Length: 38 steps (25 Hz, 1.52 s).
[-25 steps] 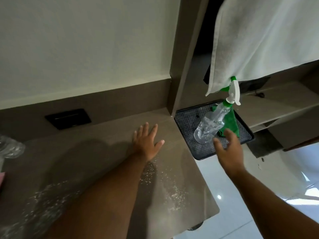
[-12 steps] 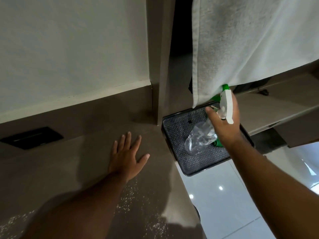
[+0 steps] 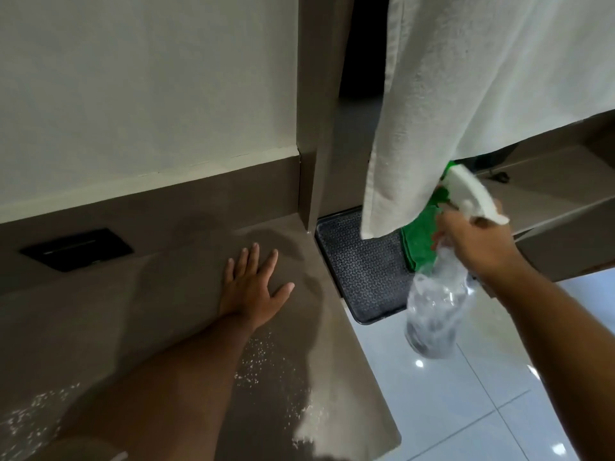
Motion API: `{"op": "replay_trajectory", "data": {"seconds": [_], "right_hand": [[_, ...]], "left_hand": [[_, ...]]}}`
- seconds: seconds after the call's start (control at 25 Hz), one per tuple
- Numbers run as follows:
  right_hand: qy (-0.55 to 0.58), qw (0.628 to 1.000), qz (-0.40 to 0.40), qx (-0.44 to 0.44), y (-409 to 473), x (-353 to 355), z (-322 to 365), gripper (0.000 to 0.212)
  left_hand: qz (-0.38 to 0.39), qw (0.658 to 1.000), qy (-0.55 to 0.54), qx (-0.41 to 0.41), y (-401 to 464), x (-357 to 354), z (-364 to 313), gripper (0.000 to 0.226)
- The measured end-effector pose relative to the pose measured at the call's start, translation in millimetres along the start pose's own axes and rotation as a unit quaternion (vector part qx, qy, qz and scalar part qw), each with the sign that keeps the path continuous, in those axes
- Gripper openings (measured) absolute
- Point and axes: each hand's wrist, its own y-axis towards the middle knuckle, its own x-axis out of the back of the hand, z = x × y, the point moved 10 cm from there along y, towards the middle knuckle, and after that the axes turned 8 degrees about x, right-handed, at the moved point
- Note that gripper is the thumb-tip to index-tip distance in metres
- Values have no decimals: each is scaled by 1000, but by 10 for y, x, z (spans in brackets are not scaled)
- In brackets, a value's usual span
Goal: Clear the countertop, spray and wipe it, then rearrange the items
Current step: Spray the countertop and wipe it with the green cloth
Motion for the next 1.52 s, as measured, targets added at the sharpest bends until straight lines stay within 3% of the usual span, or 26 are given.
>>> {"op": "replay_trajectory", "data": {"seconds": [0.08,0.2,0.32,0.48,0.6,0.72,0.84,0.96,1.04,1.16,1.32,1.52], "right_hand": [[-58,992,106,25,-404,-219,95,16],[-98,970,220,-39,-1184,-584,-262,8],[-137,959,237,-73,-1767,-903,-564,10],[-95,967,216,-96,-2213,-1311,-542,22],[-78,956,268,-93,-2473,-1719,-344,24],[-74,945,311,-72,-2783,-2132,-86,18],[-93,932,348,-27,-3147,-2570,276,28],[-46,908,417,-8,-3614,-3053,644,37],[-31,894,448,-2,-3936,-3380,855,29],[-34,885,464,11,-4349,-3808,1107,28],[-18,872,488,7,-4672,-4184,1285,21],[-109,919,379,4,-4285,-4054,1240,32]], "left_hand": [[13,1000,2,-2,-24,-8,7,83],[61,998,-7,-18,-27,-21,11,84],[113,993,-23,-22,-79,32,121,85],[86,996,-16,23,-635,143,686,82],[72,996,-35,50,-1204,222,1146,79],[51,990,-55,118,-1830,364,1816,77],[-19,976,-83,198,-2570,561,2606,73],[-89,943,-85,309,-3308,697,3558,82],[-73,916,-78,386,-3757,625,4192,90],[-35,910,-63,409,-4106,415,4628,95],[-24,916,-60,396,-4090,236,4666,90],[-47,921,-51,383,-4074,257,4695,87]]}}
